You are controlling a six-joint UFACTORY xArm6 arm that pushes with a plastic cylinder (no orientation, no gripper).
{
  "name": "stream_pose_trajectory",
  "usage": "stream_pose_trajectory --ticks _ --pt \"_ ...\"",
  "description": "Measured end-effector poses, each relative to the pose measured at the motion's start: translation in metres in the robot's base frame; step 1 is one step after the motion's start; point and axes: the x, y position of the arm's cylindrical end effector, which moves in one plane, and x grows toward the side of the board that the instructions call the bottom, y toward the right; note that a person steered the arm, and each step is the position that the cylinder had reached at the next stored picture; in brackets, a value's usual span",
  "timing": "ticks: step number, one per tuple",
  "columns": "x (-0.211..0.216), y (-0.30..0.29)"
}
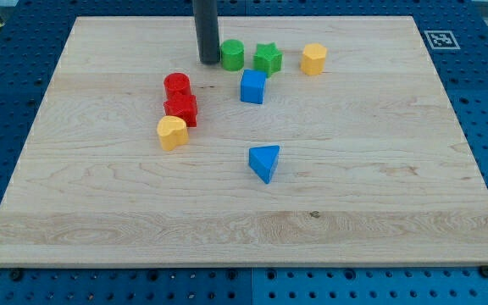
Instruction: Point your arm at yellow hexagon
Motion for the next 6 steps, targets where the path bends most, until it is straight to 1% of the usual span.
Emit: stream_pose_trajectory --ticks 1,2,3,4,5,6 --pt "-0.033 0.054" --pt "-0.026 0.174" --pt "-0.003 0.212" --pt "-0.001 0.203" --pt "-0.006 0.181" --pt "0.0 0.168"
